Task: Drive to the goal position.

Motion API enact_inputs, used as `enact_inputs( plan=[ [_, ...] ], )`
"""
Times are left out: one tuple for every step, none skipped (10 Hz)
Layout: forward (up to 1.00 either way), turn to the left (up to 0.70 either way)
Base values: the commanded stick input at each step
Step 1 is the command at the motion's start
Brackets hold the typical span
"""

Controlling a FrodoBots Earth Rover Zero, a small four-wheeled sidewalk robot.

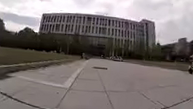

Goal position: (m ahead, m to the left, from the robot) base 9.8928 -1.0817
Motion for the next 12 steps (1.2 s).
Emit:
enact_inputs(
  plan=[
    [0.70,0.02],
    [0.70,0.02],
    [0.70,0.02],
    [0.70,0.02],
    [0.70,0.02],
    [0.70,0.02],
    [0.70,0.02],
    [0.70,0.02],
    [0.70,0.02],
    [0.70,0.02],
    [0.70,0.02],
    [0.70,0.02]
  ],
)
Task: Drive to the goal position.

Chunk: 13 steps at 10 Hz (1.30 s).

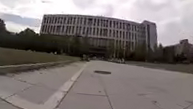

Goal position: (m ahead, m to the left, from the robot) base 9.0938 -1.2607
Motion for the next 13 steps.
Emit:
enact_inputs(
  plan=[
    [0.70,0.02],
    [0.70,0.02],
    [0.70,0.03],
    [0.70,0.11],
    [0.70,0.02],
    [0.70,0.01],
    [0.70,0.01],
    [0.70,0.00],
    [0.70,0.01],
    [0.70,0.02],
    [0.70,0.01],
    [0.70,0.00],
    [0.70,0.01]
  ],
)
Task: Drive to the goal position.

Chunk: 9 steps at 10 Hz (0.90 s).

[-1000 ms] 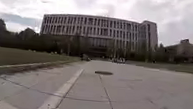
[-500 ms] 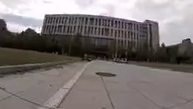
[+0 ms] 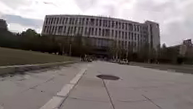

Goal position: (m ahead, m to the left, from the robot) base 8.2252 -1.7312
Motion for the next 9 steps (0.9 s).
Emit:
enact_inputs(
  plan=[
    [0.70,0.02],
    [0.70,0.02],
    [0.70,0.01],
    [0.70,0.00],
    [0.70,0.00],
    [0.70,0.02],
    [0.70,0.00],
    [0.70,0.01],
    [0.70,0.01]
  ],
)
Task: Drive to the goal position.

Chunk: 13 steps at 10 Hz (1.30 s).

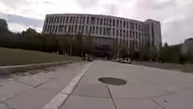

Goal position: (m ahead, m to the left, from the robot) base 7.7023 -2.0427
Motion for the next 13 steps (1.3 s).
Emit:
enact_inputs(
  plan=[
    [0.70,0.02],
    [0.70,0.01],
    [0.70,0.01],
    [0.70,0.00],
    [0.70,-0.02],
    [0.70,-0.26],
    [0.70,-0.11],
    [0.70,-0.06],
    [0.70,-0.04],
    [0.70,-0.01],
    [0.70,0.00],
    [0.70,0.00],
    [0.70,0.00]
  ],
)
